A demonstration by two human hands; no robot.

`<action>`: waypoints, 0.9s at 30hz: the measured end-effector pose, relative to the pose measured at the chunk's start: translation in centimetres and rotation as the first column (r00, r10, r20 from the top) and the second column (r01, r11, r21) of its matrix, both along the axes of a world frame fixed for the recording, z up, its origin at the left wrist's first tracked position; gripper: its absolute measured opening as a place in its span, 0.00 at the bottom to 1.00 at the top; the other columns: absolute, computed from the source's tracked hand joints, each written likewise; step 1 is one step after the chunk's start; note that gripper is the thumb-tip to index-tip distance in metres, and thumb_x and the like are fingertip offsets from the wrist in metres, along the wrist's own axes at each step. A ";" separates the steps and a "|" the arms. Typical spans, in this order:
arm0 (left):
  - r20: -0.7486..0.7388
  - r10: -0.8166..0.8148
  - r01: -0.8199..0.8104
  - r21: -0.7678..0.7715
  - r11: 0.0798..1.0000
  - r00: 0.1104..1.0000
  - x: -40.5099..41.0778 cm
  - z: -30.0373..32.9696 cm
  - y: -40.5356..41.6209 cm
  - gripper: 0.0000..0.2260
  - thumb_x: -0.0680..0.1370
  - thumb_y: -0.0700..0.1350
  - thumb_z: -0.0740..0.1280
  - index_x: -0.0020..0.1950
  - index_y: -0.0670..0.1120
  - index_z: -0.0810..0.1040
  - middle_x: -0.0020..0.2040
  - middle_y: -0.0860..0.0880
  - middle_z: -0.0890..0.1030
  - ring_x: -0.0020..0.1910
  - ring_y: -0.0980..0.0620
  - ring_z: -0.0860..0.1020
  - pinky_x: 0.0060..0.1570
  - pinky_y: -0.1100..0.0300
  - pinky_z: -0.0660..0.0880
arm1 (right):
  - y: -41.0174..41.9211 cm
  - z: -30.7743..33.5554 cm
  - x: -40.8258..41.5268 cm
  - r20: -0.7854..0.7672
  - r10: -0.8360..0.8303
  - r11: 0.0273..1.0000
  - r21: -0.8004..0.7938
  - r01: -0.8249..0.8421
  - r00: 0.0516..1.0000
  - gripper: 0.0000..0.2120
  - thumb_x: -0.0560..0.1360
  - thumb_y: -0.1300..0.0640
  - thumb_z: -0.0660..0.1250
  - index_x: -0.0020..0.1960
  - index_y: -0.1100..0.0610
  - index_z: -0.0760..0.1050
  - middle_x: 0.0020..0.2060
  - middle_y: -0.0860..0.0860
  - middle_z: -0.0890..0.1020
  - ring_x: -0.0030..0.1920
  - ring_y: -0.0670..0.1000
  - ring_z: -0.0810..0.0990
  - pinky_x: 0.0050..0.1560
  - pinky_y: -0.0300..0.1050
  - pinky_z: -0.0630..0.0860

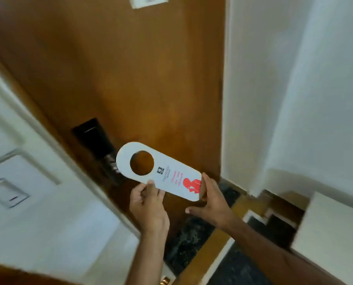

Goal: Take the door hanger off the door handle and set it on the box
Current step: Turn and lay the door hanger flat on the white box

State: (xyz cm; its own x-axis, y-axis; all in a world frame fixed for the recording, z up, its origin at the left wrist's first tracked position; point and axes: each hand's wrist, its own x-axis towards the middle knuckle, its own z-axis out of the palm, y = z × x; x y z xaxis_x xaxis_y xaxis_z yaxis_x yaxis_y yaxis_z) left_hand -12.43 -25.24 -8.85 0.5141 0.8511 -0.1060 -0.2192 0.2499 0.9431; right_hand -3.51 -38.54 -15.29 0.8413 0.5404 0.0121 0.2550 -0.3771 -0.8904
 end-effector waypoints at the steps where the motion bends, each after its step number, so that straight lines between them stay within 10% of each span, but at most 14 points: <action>1: -0.036 -0.089 0.087 -0.061 0.994 0.995 1.3 -1.0 -2.6 0.06 0.76 0.45 0.73 0.52 0.53 0.82 0.50 0.52 0.89 0.52 0.53 0.86 0.47 0.53 0.84 | -3.2 -0.2 1.0 0.002 -0.102 0.995 -0.023 0.102 0.995 0.50 0.66 0.49 0.85 0.74 0.31 0.53 0.64 0.29 0.66 0.62 0.34 0.70 0.62 0.41 0.76; 6: -0.067 -0.428 0.401 -0.245 0.883 0.901 6.0 -3.9 -12.5 0.11 0.76 0.39 0.72 0.58 0.46 0.78 0.50 0.46 0.88 0.51 0.50 0.86 0.50 0.51 0.84 | -18.1 -0.4 4.7 0.106 -0.256 0.952 -0.146 0.270 0.961 0.35 0.63 0.48 0.84 0.62 0.41 0.68 0.53 0.39 0.76 0.50 0.46 0.81 0.40 0.34 0.78; 11: -0.457 -0.560 0.676 0.133 0.725 0.691 11.8 -6.1 -21.0 0.44 0.73 0.26 0.69 0.79 0.57 0.56 0.74 0.48 0.72 0.59 0.52 0.79 0.59 0.48 0.77 | -33.9 -3.2 6.0 0.161 -0.402 0.854 -0.288 0.432 0.902 0.36 0.60 0.45 0.84 0.59 0.39 0.65 0.46 0.36 0.73 0.44 0.45 0.79 0.34 0.31 0.72; 15: -0.830 -0.398 0.919 0.380 0.107 0.390 17.9 -8.9 -27.6 0.55 0.68 0.30 0.76 0.82 0.55 0.44 0.80 0.50 0.55 0.71 0.47 0.70 0.63 0.58 0.72 | -44.7 -7.4 6.6 0.091 -0.474 0.795 -0.384 0.470 0.876 0.42 0.59 0.45 0.86 0.63 0.40 0.63 0.53 0.41 0.73 0.45 0.44 0.76 0.40 0.33 0.72; 18: -0.931 -0.225 0.910 0.340 -0.238 0.289 21.5 -12.7 -34.6 0.51 0.69 0.38 0.79 0.82 0.48 0.49 0.77 0.46 0.61 0.70 0.45 0.70 0.61 0.59 0.75 | -51.4 -11.1 7.4 0.035 -0.515 0.767 -0.428 0.478 0.856 0.42 0.58 0.45 0.86 0.63 0.41 0.63 0.52 0.42 0.73 0.46 0.46 0.76 0.41 0.35 0.73; 27: -0.999 -0.036 0.934 0.026 -0.356 0.014 26.9 -30.7 -46.2 0.47 0.66 0.42 0.80 0.79 0.49 0.59 0.70 0.45 0.65 0.61 0.43 0.76 0.53 0.54 0.80 | -60.8 -27.6 9.6 -0.050 -0.554 0.653 -0.646 0.396 0.831 0.45 0.60 0.51 0.86 0.68 0.49 0.62 0.60 0.52 0.76 0.53 0.52 0.74 0.48 0.49 0.77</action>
State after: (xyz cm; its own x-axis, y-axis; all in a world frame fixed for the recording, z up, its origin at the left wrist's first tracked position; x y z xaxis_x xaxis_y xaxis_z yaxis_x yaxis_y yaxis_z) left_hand 14.51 -71.48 -39.54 0.8402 -0.2224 -0.4946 -0.1058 -0.9617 0.2528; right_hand 6.12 -99.35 -42.90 0.9179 -0.1071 -0.3821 -0.2853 -0.8474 -0.4478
